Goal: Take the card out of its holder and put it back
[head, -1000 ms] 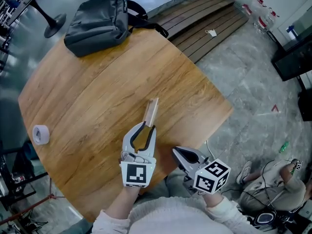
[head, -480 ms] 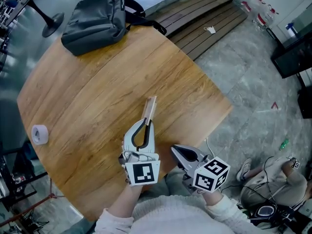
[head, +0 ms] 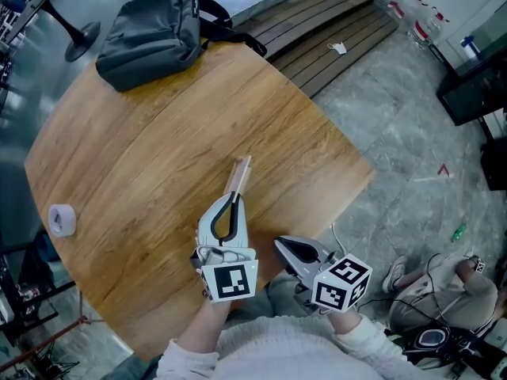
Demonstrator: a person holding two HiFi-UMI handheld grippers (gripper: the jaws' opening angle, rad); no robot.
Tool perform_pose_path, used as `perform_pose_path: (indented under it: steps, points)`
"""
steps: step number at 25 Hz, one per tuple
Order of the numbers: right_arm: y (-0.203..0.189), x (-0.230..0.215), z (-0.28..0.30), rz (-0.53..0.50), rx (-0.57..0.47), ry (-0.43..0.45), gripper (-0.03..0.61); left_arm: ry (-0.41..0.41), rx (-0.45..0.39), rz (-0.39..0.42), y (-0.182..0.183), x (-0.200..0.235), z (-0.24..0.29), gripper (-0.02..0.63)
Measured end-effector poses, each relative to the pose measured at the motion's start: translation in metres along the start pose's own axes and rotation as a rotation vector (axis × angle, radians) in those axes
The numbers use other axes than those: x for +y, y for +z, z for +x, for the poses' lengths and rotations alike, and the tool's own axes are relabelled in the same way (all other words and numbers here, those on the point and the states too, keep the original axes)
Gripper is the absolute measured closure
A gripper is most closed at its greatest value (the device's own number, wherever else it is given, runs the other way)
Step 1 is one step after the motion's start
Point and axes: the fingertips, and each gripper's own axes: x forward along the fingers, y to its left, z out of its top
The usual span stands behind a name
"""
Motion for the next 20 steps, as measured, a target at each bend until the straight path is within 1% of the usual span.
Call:
perform_pose_path:
  steps: [9,20]
  points:
    - [0.003,0.003,-0.003,-0.015,-0.005,0.001,0.581,0.01,-0.015,-0.03,0.005,0.001,-0.002,0.594]
    - [0.001,0.01,-0.008,-0.023,-0.022,-0.006,0.581,0.002,-0.043,-0.017,0.02,0.002,-0.013,0.594]
